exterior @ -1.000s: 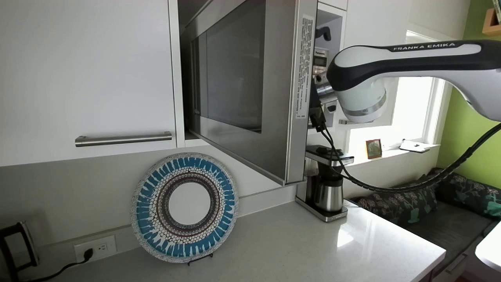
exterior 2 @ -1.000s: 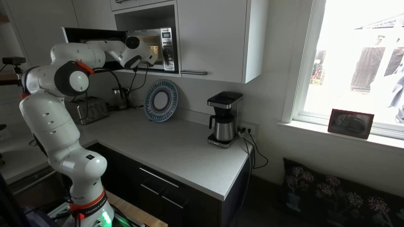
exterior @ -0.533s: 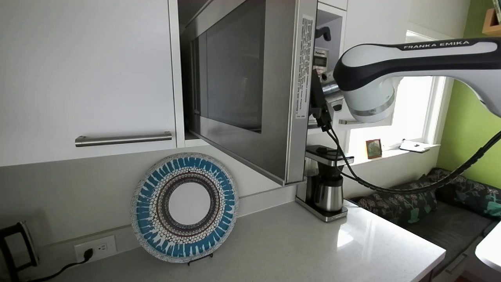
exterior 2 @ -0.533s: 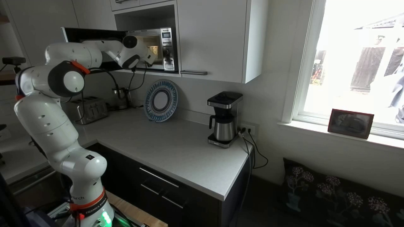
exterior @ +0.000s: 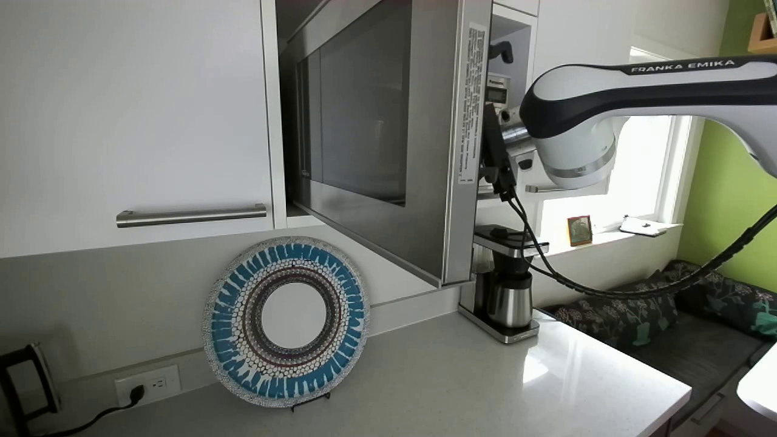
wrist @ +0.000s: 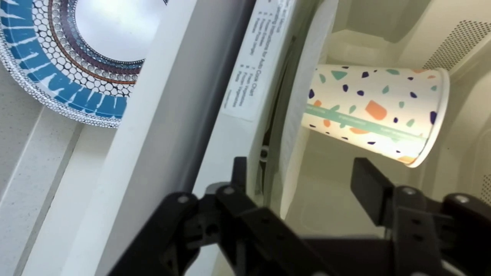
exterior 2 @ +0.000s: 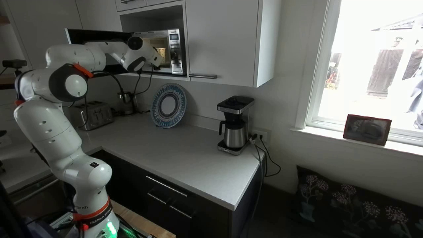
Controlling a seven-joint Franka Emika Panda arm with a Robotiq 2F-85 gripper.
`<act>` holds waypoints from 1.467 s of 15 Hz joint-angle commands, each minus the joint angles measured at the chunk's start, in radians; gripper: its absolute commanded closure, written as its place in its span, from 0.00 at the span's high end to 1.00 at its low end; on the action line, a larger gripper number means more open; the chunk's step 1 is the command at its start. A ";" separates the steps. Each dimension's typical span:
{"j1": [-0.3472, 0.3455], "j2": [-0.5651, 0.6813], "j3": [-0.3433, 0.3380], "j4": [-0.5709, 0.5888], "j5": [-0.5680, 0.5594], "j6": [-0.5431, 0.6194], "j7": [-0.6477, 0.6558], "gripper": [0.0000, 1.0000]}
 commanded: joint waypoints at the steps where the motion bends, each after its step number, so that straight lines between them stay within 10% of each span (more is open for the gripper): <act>1: 0.018 0.005 -0.005 -0.007 0.023 0.031 -0.018 1.00; 10: 0.036 0.065 -0.012 0.043 0.099 0.059 -0.128 0.99; 22: 0.027 0.078 -0.023 0.078 0.161 0.046 -0.206 0.01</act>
